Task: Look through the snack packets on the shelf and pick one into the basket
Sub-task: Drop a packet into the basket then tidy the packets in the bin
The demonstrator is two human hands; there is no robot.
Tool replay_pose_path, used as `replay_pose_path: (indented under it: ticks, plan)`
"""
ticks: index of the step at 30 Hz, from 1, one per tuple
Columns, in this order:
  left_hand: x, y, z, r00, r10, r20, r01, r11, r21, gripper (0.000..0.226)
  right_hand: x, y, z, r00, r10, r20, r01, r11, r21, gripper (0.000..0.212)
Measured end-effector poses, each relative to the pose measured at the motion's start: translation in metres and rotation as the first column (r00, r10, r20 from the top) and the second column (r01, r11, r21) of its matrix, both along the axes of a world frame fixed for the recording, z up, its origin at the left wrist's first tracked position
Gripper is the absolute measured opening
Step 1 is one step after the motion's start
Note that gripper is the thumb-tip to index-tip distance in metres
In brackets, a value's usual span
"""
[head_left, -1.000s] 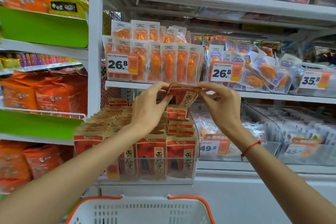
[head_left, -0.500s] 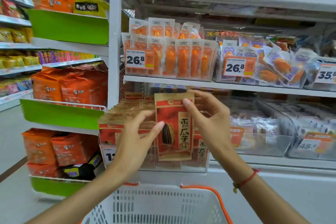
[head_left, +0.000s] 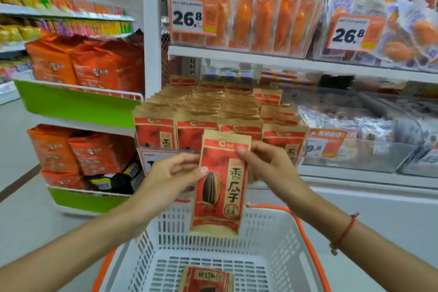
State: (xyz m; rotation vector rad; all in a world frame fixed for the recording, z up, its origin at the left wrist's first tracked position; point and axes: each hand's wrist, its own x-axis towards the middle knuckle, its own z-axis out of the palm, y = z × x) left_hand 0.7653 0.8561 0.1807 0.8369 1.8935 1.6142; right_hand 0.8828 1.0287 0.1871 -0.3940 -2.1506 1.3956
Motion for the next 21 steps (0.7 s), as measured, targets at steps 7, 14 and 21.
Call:
replay_pose_path:
  ticks: [7, 14, 21]
  plan:
    - [0.004, 0.003, -0.013, 0.995, -0.002, 0.105, 0.000, 1.000, 0.026, 0.024, -0.015, -0.011, -0.010, 0.999, -0.027, -0.041, 0.027, 1.000, 0.002, 0.030]
    - [0.001, 0.005, -0.015, 0.996, -0.066, 0.057, 0.066, 0.998, 0.000, 0.023, -0.017, -0.008, -0.017, 0.996, -0.074, 0.054, 0.074, 0.997, -0.001, 0.054]
    - [-0.004, 0.006, -0.015, 0.973, -0.211, 0.091, 0.225, 0.957, -0.181, 0.035, -0.013, -0.012, -0.016, 0.985, -0.154, -0.073, 0.152, 0.988, -0.027, 0.052]
